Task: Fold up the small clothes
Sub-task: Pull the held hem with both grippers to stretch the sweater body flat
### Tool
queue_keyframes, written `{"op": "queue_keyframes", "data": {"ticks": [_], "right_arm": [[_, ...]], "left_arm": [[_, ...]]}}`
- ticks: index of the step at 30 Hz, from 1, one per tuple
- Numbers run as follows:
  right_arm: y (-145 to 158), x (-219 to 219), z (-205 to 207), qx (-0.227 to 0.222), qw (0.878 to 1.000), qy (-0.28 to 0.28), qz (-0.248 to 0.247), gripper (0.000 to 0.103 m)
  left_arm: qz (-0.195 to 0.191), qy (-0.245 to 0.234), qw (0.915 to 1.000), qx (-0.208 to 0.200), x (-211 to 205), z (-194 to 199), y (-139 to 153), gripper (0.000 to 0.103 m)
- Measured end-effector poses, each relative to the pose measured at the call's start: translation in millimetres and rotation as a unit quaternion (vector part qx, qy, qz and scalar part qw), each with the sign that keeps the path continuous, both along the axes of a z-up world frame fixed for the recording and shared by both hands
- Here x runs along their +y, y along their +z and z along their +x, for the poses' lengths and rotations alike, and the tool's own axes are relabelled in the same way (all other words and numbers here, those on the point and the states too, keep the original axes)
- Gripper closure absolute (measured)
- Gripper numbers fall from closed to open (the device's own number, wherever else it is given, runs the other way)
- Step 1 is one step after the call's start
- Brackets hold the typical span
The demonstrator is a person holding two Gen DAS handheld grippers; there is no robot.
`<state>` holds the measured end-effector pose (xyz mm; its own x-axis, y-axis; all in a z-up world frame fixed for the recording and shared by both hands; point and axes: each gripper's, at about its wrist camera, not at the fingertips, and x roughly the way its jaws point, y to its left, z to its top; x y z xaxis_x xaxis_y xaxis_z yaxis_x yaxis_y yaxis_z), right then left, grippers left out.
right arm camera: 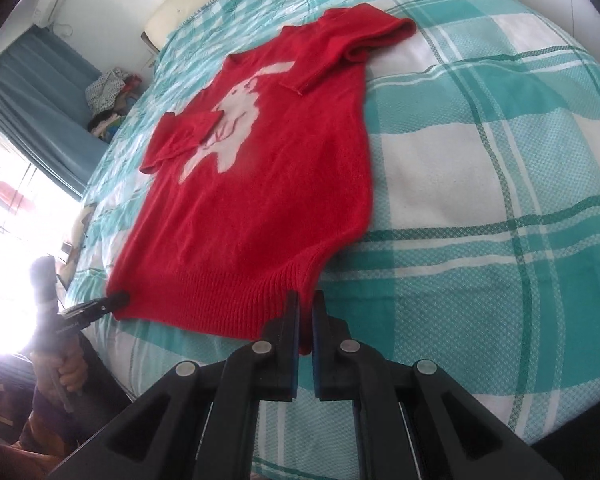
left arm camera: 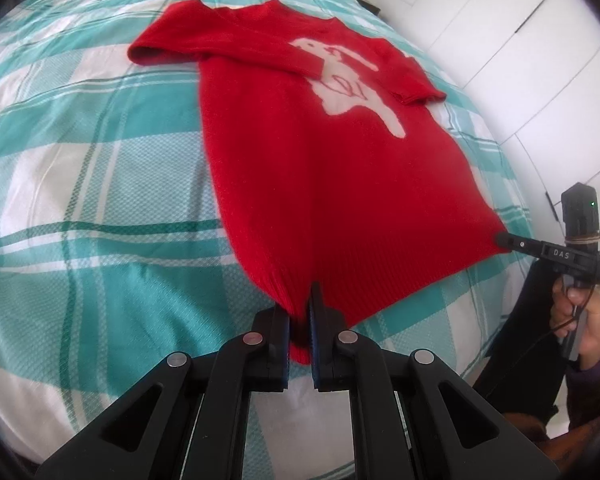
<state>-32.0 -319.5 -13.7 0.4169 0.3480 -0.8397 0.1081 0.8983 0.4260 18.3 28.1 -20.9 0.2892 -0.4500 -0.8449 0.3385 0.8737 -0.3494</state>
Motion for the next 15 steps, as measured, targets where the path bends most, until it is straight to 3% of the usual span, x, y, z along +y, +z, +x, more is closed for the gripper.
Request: {"op": "queue_keyframes", "data": {"ticks": [6, 10, 15], "right_arm": [[10.0, -7.0, -23.3, 0.023, 1.0, -0.008, -0.017, 0.099], [-16.0, -6.6, -17.2, 0.054, 0.998, -0.027, -0.011, 0.099], [-27.9, -2.1, -13.6, 0.061, 0.997, -0.04, -0.015, 0.099]], "left_arm": [[0.002, 0.017, 0.9998, 0.007, 0.8, -9.0, -1.2, 0.097], [0.012, 0.038, 0.9987, 0.033, 0.8, -0.1, -27.4, 0.097], [0.019, 0.037, 0.9989, 0.022, -0.5, -3.2, -26.3, 0.097]]}}
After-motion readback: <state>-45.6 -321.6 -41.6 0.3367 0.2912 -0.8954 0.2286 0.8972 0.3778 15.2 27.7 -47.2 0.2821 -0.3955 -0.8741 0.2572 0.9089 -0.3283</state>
